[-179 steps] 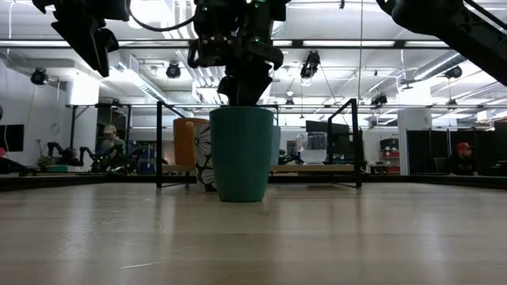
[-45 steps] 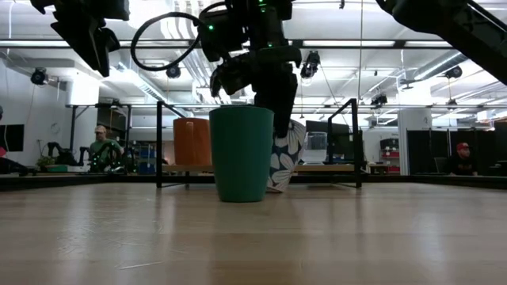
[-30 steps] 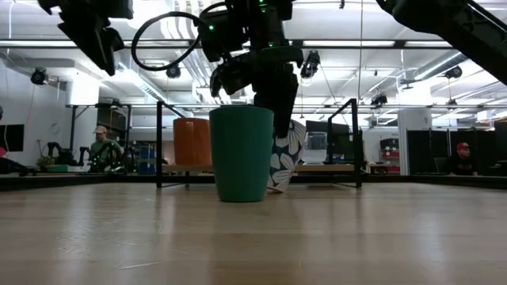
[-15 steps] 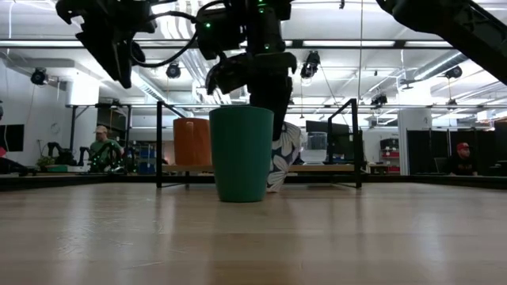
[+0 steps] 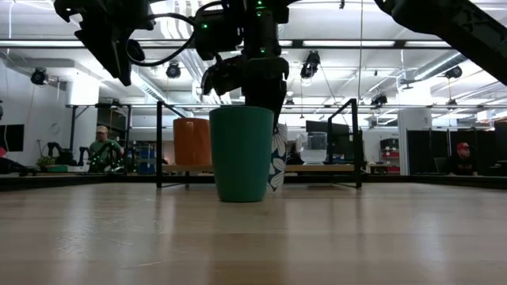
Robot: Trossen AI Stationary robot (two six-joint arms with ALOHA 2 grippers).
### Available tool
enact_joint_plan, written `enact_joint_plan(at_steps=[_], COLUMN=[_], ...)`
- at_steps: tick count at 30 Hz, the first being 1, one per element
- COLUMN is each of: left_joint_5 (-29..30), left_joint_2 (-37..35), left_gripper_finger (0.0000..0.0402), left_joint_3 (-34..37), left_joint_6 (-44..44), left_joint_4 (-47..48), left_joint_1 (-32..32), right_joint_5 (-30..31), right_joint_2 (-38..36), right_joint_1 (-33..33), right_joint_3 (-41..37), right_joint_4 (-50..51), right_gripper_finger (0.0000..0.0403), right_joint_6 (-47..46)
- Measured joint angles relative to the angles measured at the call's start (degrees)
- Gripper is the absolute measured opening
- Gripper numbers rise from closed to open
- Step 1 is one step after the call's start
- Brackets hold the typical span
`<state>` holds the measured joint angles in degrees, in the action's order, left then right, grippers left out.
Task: Stack small to large cups/mugs on shelf
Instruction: Put the blue mug on the shelf
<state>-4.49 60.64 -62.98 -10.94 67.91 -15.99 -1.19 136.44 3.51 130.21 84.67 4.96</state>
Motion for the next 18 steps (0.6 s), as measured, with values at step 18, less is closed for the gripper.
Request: enact_joint_plan(at_steps=[18], left_joint_5=[-0.02], left_joint_2=[-0.08], left_gripper_finger=[0.0169], left_joint_3=[0.04], left_joint_6=[0.08], left_joint_4=[0.01], left_joint_1=[0.04], right_joint_5=[-3.66], right_joint_2=[-0.11], right_joint_1=[0.02], right_joint_3=[-0.02], right_joint_4=[-8.27], right_gripper_finger=[0.0031], right_joint_6=[-7.68])
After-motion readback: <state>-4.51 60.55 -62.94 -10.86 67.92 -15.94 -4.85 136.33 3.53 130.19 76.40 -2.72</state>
